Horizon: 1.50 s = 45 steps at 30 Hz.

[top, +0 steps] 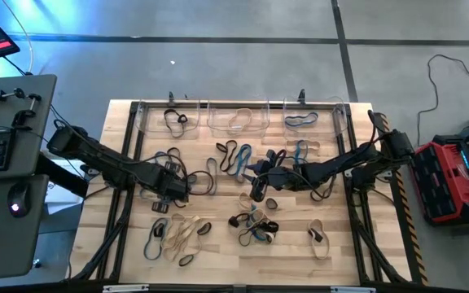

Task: Sort rubber bands into baskets
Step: Put the blue rubber band into the right transparent bin

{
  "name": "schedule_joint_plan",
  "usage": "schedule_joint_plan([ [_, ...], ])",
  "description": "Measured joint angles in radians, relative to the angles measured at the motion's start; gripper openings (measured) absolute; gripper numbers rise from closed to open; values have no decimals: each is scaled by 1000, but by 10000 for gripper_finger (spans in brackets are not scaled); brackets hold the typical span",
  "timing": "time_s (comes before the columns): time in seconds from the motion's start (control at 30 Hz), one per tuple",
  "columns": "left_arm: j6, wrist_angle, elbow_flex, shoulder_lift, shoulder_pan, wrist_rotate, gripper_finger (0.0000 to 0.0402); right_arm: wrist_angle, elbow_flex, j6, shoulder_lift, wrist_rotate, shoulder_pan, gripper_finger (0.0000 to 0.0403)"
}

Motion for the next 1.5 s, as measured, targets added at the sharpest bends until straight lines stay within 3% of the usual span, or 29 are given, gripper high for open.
schedule_joint_plan([
  [0.47,143,-3,0,127,28,-12,91,0,0,-7,0,-2,20,133],
  [0.77,139,-101,12,154,29,-6,7,0,0,-7,0,-2,20,133],
  [1.27,56,-395,268,145,-1,-36,1,4,0,-15,0,-1,20,133],
  [1.5,21,-447,360,144,-2,-36,1,4,0,-18,0,-1,20,133],
])
